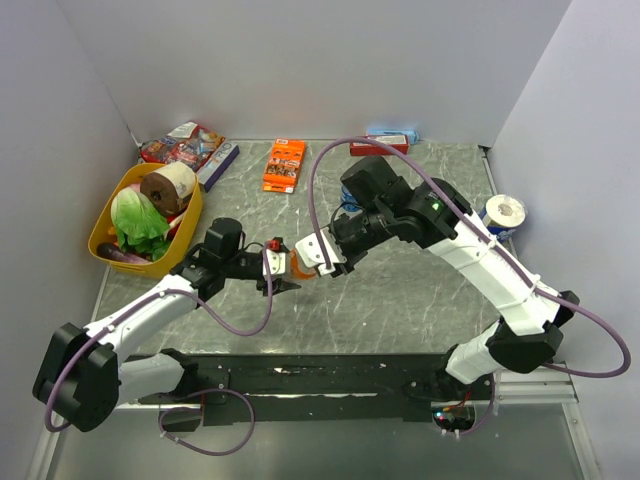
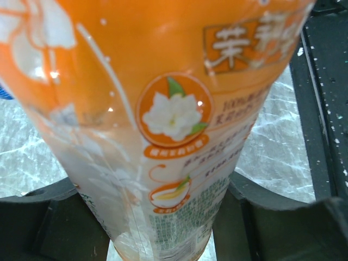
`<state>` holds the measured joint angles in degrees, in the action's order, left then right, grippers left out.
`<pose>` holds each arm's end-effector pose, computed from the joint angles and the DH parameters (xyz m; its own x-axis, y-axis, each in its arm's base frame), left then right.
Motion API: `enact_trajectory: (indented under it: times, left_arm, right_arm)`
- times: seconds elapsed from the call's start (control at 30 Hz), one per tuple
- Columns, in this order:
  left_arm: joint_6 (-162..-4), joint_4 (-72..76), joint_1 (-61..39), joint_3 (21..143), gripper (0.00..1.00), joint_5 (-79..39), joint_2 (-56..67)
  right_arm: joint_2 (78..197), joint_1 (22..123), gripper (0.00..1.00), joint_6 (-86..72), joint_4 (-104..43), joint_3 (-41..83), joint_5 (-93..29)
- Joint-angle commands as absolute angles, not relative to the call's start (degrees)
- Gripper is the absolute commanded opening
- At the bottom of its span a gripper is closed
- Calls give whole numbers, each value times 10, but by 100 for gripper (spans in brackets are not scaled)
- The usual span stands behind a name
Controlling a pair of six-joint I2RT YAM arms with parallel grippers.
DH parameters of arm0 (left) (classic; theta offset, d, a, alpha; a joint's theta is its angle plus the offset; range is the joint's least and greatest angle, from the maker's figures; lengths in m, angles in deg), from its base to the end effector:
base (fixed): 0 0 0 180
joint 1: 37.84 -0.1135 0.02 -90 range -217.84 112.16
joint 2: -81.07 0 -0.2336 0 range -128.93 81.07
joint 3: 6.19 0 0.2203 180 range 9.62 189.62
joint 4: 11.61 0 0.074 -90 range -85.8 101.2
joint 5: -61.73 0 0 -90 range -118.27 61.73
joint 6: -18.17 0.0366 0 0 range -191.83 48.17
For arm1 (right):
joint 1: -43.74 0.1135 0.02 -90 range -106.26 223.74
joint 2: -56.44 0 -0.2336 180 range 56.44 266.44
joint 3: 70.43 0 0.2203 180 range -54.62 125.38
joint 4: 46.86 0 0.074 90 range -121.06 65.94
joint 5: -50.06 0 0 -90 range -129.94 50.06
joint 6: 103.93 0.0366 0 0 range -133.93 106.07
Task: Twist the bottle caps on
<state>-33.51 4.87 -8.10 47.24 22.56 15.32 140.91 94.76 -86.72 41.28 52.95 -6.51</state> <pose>0.1808 -0.1359 0.2327 0.2319 0.3186 -0.9191 0.9680 0.0177 0.2503 0.1335 0.1971 0.4052 0.6949 -0.4085 -0.5918 -0.7140 -0.4898 -0.5003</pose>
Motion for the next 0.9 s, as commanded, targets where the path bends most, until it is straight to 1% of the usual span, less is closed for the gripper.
enact_trajectory:
  times: [0.0, 0.4, 0.73, 0.87]
  left_arm:
    - [-343, 2, -77, 491, 1, 237, 173]
    - [-398, -115, -77, 446, 1, 224, 191]
    - [-395, -126, -77, 434, 1, 220, 199]
    - [-398, -134, -76, 431, 1, 218, 200]
  right_arm:
    - [1412, 953, 27, -878, 411, 527, -68]
    - [1408, 948, 27, -842, 382, 509, -90]
    - [1404, 938, 26, -817, 344, 498, -111]
    - [1408, 937, 26, -822, 353, 501, -116]
